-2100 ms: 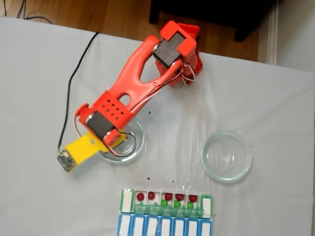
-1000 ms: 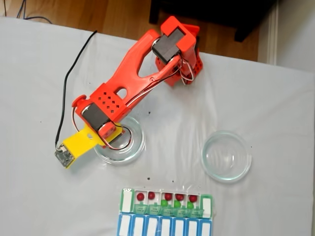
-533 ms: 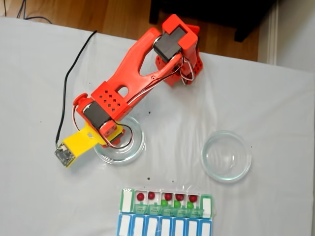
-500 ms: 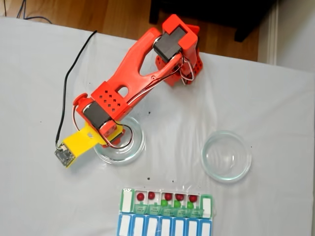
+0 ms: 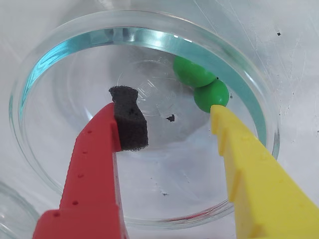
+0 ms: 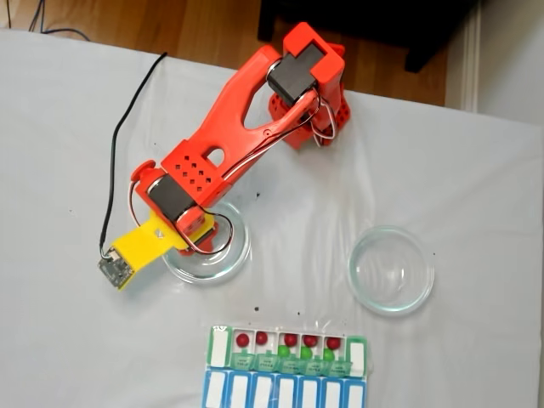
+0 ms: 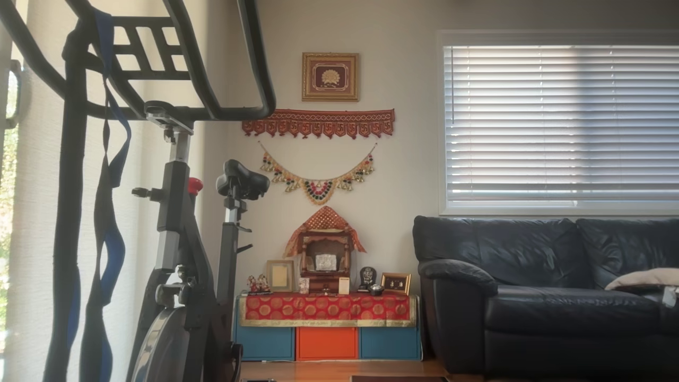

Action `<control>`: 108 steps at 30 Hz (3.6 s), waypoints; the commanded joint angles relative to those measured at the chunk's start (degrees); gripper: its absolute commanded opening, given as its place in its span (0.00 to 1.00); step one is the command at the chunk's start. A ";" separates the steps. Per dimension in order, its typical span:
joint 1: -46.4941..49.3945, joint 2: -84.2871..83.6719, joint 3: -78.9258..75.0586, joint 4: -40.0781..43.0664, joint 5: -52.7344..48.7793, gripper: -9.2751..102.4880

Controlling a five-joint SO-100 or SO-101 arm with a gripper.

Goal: Sort medicines into box.

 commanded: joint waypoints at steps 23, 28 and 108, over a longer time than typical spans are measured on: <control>0.26 5.19 3.25 -3.78 -0.44 0.32; 0.62 5.89 3.25 -4.13 -0.70 0.33; 3.16 4.31 4.31 -12.30 -4.66 0.37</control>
